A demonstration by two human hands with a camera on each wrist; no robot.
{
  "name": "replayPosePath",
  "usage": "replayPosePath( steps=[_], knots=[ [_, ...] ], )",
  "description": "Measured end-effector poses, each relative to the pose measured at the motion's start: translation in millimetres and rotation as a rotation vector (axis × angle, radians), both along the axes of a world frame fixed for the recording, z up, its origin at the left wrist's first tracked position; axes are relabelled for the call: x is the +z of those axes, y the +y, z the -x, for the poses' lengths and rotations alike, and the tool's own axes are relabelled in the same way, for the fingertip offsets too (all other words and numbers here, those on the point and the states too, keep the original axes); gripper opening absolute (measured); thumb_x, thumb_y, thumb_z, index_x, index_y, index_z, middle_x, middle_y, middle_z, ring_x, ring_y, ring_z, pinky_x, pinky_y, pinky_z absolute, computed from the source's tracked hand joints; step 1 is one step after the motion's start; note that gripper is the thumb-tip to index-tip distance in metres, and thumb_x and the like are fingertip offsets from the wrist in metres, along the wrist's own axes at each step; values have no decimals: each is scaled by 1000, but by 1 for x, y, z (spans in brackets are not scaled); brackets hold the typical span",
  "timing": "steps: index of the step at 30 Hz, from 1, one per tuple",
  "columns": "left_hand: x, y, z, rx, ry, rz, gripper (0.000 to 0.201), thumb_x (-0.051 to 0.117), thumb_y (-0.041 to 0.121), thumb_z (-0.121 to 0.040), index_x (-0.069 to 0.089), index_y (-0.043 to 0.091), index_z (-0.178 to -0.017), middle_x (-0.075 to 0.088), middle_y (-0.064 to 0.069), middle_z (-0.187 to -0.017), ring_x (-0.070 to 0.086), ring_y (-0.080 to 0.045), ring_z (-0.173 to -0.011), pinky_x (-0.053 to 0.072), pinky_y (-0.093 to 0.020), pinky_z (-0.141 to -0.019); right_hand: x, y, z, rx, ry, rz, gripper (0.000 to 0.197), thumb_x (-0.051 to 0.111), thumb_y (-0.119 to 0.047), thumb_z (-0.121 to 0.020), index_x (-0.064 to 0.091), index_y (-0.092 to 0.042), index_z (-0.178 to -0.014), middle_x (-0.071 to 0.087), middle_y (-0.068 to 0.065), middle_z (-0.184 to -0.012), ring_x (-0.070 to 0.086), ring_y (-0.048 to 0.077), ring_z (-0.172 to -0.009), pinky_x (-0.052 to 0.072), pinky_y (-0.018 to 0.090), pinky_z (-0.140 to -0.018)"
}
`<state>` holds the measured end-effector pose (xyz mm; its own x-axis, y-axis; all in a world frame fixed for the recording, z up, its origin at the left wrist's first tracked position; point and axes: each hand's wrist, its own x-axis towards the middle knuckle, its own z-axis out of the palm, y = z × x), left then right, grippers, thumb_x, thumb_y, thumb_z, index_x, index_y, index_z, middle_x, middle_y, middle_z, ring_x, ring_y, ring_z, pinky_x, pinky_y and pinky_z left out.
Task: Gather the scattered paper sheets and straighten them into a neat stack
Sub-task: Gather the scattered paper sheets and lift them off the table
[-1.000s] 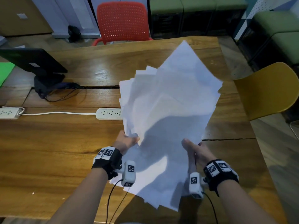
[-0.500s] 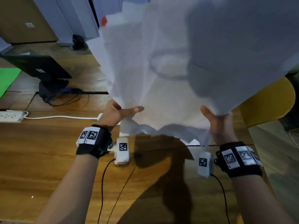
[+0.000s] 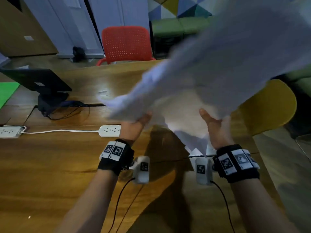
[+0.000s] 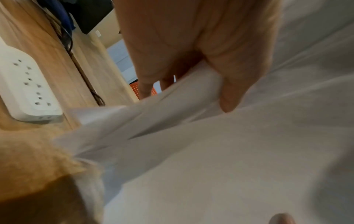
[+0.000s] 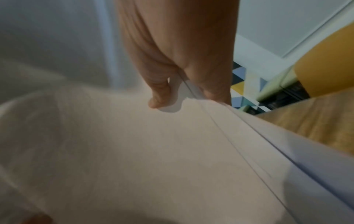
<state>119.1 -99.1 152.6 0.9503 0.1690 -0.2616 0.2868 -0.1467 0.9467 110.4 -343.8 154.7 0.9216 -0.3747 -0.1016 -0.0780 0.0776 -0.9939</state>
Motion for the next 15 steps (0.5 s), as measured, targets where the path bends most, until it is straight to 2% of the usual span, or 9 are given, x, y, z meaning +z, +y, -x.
replayPosePath(
  steps=[1, 2, 4, 5, 7, 8, 10, 12, 15],
  knots=[
    [6, 1, -1, 41, -63, 81, 24, 64, 30, -82, 58, 15, -100, 59, 4, -93, 58, 1, -79, 44, -11, -70, 3, -2, 1, 28, -35, 20, 22, 74, -19, -82, 62, -28, -97, 68, -13, -99, 64, -2, -89, 48, 11, -76],
    [12, 3, -2, 51, -158, 201, 33, 61, 23, -74, 58, 3, -101, 60, -2, -89, 61, -1, -74, 46, -11, -66, 8, -1, 4, 75, -65, 24, 21, 72, -14, -83, 63, -25, -99, 70, -10, -100, 67, 1, -90, 51, 13, -77],
    [13, 4, -2, 41, -230, 338, 49, 51, 10, -53, 52, -14, -97, 56, -14, -80, 58, -22, -71, 49, -18, -58, 3, -1, 5, 134, -62, 50, 22, 73, -14, -82, 65, -22, -102, 72, -4, -103, 69, 6, -94, 54, 23, -86],
    [14, 4, -2, 30, -228, 330, 53, 48, 5, -49, 50, -16, -98, 51, -13, -77, 53, -24, -69, 48, -20, -55, 0, -1, 6, 137, -38, 83, 26, 74, -17, -81, 66, -19, -106, 72, -1, -105, 69, 10, -98, 53, 30, -91],
    [19, 2, -1, -38, -215, 246, 62, 47, 2, -48, 50, -10, -109, 51, -5, -81, 52, -18, -75, 45, -21, -59, -3, 3, 4, 114, -21, 89, 38, 75, -19, -81, 64, -10, -116, 71, 2, -110, 67, 15, -103, 51, 38, -96],
    [22, 0, -1, -67, -216, 199, 58, 49, 3, -49, 52, -4, -107, 52, -2, -83, 53, -15, -78, 45, -22, -63, -1, 3, 4, 101, -27, 67, 39, 74, -17, -82, 63, -7, -118, 71, 3, -111, 67, 16, -103, 50, 37, -97],
    [27, 1, -2, -39, -231, 151, 40, 54, 4, -49, 56, 7, -89, 55, -1, -81, 55, -12, -75, 46, -22, -61, 3, 2, 3, 88, -34, 49, 37, 72, -12, -83, 63, -2, -118, 70, 8, -111, 67, 19, -103, 51, 37, -95],
    [26, 11, -6, 49, -270, 156, 31, 57, 4, -50, 56, 12, -80, 58, -3, -78, 56, -13, -72, 49, -19, -58, 8, -3, 3, 97, -37, 47, 33, 71, -10, -83, 64, 1, -113, 70, 12, -110, 66, 22, -102, 52, 36, -90],
    [25, 26, -9, 59, -211, 123, 14, 58, 4, -59, 60, 12, -71, 64, 1, -69, 58, -15, -70, 49, -11, -55, 9, -15, 6, 115, -13, 39, 24, 72, -13, -82, 67, -7, -104, 72, 8, -104, 67, 19, -99, 53, 33, -87]
  ],
)
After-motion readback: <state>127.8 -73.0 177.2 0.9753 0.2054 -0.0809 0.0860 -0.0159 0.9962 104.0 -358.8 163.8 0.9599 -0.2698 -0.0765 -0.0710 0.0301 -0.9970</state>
